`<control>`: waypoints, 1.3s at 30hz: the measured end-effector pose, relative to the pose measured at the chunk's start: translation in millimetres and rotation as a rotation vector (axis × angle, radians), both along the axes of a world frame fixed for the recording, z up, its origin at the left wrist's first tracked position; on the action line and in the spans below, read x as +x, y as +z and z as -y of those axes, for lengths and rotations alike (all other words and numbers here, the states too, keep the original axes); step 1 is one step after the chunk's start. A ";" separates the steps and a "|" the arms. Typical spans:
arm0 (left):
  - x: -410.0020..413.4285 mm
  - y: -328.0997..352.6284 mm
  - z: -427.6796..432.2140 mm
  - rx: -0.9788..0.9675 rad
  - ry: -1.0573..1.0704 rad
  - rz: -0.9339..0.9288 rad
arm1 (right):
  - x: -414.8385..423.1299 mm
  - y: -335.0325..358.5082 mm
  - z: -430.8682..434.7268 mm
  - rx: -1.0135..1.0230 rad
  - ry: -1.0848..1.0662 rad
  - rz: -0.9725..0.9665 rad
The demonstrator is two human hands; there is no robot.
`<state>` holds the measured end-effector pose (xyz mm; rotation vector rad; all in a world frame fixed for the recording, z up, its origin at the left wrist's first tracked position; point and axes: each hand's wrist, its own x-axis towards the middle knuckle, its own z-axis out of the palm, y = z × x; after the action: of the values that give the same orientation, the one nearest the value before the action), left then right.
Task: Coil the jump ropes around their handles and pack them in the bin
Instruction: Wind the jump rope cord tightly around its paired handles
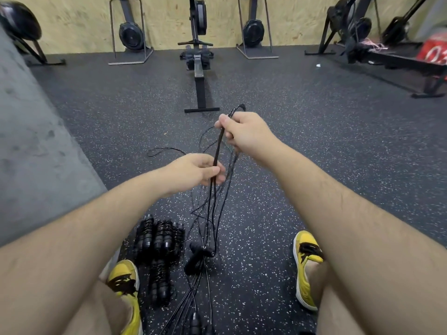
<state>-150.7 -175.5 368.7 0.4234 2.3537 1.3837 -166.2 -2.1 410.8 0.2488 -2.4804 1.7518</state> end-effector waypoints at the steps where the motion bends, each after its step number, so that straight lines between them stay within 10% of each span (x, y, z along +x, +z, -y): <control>1: -1.1 -1.5 -1.6 -0.012 0.036 -0.045 | 0.5 0.0 -0.2 -0.051 0.015 0.027; 5: -8.9 18.4 -6.3 0.097 0.177 -0.212 | 8.0 -2.3 -9.0 -0.097 0.146 0.235; 11: -11.9 39.7 -20.8 0.358 0.243 -0.262 | 27.8 -34.4 -1.0 0.494 0.304 0.218; 16: -14.8 36.5 -11.4 0.438 0.241 -0.191 | 16.9 -24.1 -0.6 0.340 0.115 0.047; 20: -1.8 2.8 -1.5 0.100 0.017 -0.041 | 7.7 -6.4 0.9 0.123 0.065 -0.057; 29: -3.1 10.3 -11.4 0.055 0.060 -0.249 | 3.0 -4.4 -7.4 -0.183 0.050 0.080; 33: -7.5 24.0 -20.8 0.181 0.171 -0.355 | 17.0 -9.6 -16.7 0.045 0.176 0.291; 39: -11.0 29.4 -19.7 0.316 0.221 -0.305 | 28.9 -23.1 -13.7 0.347 0.197 0.072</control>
<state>-161.7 -155.8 398.2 0.5036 2.4819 1.9290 -137.3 11.7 387.7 0.4784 -2.8921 1.3984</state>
